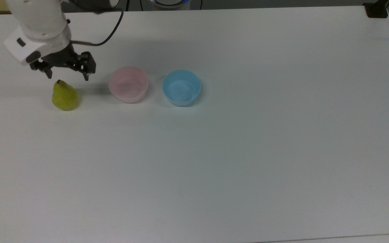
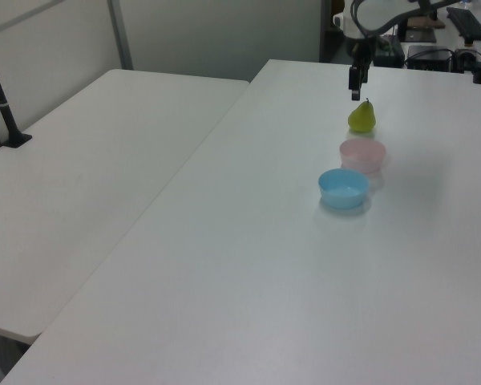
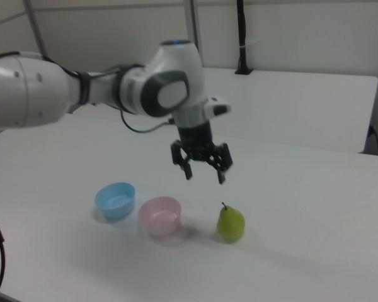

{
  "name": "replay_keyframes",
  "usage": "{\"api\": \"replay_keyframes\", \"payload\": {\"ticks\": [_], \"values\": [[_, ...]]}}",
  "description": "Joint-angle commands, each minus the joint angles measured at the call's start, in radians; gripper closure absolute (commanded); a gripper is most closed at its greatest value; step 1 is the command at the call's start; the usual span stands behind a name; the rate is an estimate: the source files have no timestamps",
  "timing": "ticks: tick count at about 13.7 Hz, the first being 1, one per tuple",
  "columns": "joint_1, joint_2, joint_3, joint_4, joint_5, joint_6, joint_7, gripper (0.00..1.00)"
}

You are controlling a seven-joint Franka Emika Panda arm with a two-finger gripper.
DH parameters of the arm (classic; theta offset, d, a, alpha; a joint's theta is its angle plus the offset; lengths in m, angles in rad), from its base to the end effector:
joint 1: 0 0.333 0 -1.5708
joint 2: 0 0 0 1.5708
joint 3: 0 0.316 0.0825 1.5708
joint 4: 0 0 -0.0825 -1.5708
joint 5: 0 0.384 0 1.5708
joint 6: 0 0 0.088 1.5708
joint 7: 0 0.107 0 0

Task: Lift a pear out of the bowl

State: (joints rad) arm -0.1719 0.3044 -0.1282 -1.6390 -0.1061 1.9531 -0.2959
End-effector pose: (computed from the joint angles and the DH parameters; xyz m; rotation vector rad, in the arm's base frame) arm 0.6213 -0.1912 0.4427 3.0063 0.0615 -0.0437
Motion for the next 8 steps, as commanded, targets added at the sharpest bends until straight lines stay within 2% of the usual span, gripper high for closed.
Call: {"api": "replay_keyframes", "payload": {"ticks": [1, 5, 8], "values": [[0.072, -0.109, -0.004, -0.024, -0.009, -0.098, 0.049, 0.00], [0.244, -0.217, -0.004, -0.022, -0.004, -0.171, 0.242, 0.00], [0.310, -0.283, -0.004, -0.024, 0.002, -0.220, 0.316, 0.00]]}}
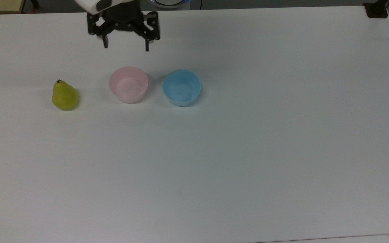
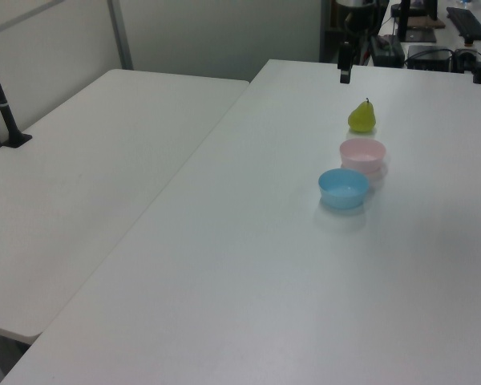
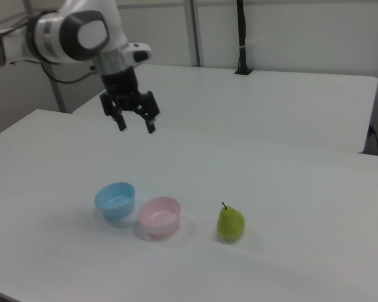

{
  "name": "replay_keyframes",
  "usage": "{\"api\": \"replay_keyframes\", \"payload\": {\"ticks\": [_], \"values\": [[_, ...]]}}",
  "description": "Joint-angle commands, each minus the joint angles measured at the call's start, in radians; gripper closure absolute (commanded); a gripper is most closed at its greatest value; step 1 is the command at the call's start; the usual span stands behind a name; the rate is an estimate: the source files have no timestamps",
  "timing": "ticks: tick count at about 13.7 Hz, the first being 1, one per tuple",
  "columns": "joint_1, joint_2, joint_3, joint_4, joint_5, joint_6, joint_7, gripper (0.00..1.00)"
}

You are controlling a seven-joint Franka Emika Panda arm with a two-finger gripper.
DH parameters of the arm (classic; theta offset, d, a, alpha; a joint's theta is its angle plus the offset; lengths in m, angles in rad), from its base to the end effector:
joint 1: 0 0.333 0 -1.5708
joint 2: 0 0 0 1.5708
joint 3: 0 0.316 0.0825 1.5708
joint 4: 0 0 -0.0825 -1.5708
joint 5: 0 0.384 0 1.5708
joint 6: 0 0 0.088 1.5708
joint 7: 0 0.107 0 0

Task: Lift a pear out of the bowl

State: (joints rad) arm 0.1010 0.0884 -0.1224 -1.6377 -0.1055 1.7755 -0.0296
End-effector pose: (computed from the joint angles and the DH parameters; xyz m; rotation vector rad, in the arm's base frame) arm 0.5950 -0.0191 0.5610 3.0247 0.0421 0.0712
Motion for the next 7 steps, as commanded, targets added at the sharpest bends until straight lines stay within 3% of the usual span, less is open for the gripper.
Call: {"api": "replay_keyframes", "payload": {"ticks": [1, 7], "values": [[0.043, -0.081, -0.010, -0.025, 0.003, -0.053, 0.059, 0.00], [0.043, -0.098, -0.010, -0.020, 0.006, -0.102, 0.057, 0.00]]}}
